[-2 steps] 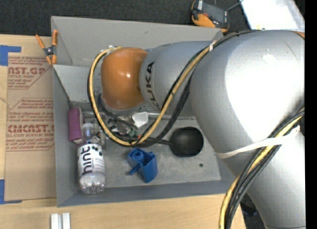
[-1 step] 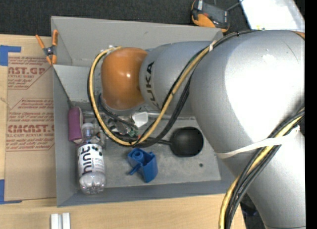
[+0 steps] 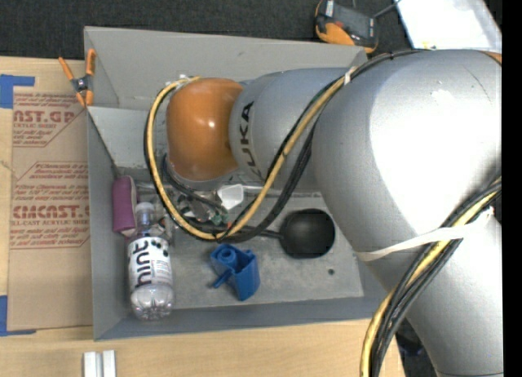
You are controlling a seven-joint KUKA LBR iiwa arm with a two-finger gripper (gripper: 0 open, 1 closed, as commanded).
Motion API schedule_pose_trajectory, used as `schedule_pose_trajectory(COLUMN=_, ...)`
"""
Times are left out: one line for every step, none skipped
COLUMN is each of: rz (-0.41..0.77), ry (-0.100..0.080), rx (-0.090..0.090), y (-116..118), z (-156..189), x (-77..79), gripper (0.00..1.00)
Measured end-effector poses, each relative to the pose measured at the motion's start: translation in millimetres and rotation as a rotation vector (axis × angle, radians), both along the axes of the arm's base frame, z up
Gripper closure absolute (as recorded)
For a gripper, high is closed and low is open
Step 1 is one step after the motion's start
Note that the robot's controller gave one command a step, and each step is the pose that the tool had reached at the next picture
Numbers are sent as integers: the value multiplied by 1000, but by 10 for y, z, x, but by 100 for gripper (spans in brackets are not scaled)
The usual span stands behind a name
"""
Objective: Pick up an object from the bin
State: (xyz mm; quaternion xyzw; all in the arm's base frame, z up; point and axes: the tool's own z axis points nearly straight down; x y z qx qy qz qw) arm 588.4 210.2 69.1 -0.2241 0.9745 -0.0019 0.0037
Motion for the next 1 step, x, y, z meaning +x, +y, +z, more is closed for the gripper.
schedule_pose_trajectory(rz=0, ry=0, rx=0, y=0, z=0, x=0, gripper=100)
